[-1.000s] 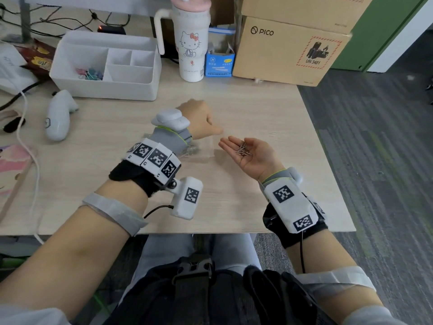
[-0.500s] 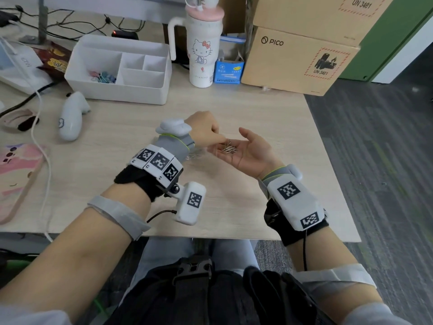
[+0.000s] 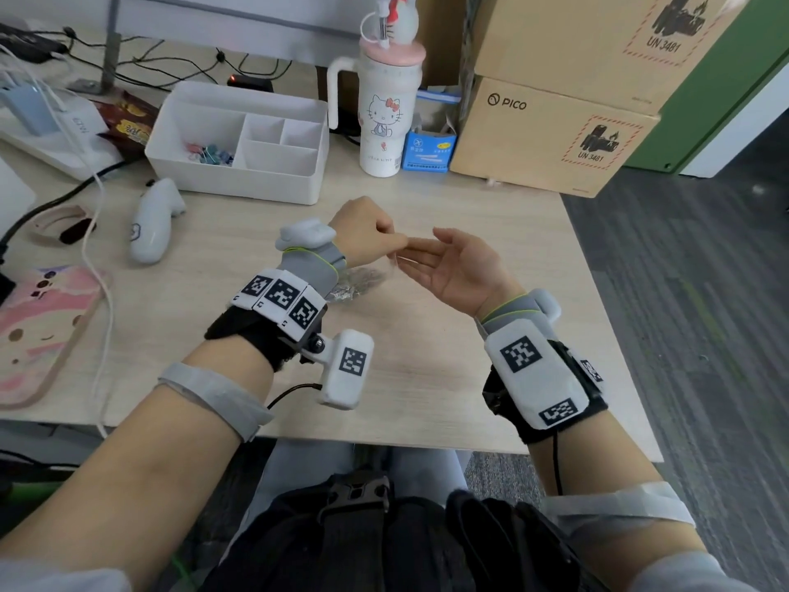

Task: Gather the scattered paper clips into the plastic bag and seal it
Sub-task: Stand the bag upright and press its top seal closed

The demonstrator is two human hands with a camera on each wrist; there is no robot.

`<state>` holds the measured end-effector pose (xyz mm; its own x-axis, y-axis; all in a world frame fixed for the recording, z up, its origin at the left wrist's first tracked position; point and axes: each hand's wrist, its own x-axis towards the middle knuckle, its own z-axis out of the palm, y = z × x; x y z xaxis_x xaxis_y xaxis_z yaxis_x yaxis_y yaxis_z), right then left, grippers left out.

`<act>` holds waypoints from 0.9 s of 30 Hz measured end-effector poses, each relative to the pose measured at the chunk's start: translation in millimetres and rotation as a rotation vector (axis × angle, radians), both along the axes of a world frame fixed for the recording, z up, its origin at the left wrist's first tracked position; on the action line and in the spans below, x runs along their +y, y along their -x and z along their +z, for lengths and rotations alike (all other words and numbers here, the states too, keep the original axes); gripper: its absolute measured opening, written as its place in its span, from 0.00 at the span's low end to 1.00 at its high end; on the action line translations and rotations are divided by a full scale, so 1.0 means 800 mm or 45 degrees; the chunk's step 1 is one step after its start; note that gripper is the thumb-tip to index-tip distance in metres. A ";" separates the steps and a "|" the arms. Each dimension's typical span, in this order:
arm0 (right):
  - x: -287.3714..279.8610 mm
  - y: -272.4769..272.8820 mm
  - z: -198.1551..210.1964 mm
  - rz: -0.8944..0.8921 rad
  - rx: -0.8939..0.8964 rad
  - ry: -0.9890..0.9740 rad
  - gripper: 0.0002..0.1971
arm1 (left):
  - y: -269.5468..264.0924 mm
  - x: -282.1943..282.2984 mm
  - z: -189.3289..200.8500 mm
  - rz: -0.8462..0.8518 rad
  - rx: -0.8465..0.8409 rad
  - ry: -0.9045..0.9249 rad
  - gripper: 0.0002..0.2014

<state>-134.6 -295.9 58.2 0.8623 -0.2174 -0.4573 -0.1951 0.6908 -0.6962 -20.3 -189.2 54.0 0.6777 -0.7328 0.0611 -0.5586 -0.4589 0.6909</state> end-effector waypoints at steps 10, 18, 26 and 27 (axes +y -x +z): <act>0.006 -0.008 0.032 0.170 0.079 1.127 0.10 | 0.003 0.007 0.037 0.268 0.264 0.483 0.13; -0.004 -0.017 0.045 -0.156 -0.265 1.779 0.04 | 0.007 0.014 0.054 0.247 0.212 0.618 0.10; -0.025 -0.007 0.029 -0.188 -0.249 1.966 0.04 | -0.011 0.010 0.046 -0.132 -0.522 0.079 0.21; -0.025 -0.007 0.029 -0.189 -0.256 1.979 0.04 | -0.015 0.012 0.049 -0.109 -0.603 -0.003 0.21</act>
